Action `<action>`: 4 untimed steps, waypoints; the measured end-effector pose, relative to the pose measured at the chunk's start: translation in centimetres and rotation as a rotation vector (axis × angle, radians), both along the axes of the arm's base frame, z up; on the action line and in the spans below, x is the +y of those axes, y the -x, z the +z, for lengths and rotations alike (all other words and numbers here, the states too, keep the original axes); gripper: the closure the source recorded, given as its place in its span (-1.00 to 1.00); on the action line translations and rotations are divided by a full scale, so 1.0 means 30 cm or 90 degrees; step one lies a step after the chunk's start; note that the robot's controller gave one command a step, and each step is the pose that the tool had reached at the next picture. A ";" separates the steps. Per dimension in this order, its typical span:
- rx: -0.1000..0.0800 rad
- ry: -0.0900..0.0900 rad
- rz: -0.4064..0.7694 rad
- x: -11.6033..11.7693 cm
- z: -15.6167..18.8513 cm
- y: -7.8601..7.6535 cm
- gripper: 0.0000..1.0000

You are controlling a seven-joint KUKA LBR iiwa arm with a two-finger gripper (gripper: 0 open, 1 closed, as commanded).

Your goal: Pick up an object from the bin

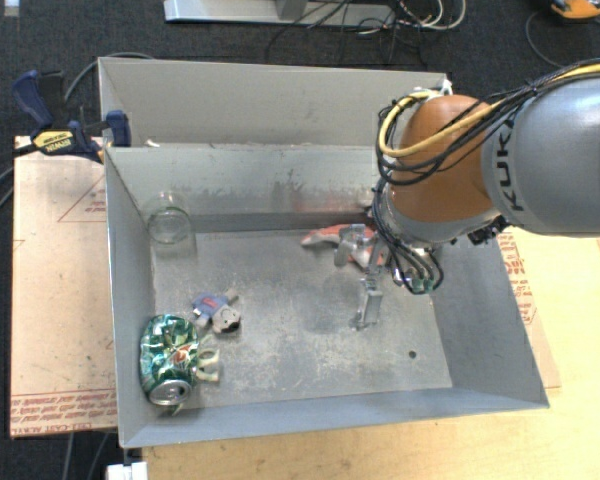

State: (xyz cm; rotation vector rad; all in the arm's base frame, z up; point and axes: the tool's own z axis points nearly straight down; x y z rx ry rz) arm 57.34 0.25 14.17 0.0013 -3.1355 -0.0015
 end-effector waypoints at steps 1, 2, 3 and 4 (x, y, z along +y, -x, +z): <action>-0.005 0.000 0.000 0.000 0.015 -0.006 -1.00; -0.005 0.000 0.064 -0.215 0.114 -0.187 -1.00; -0.005 -0.001 -0.091 -0.163 0.039 -0.214 -1.00; -0.010 0.000 -0.086 -0.155 0.027 -0.211 -1.00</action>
Offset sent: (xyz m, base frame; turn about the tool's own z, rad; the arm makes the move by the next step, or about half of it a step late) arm 0.0539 -0.0631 0.0330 -0.1048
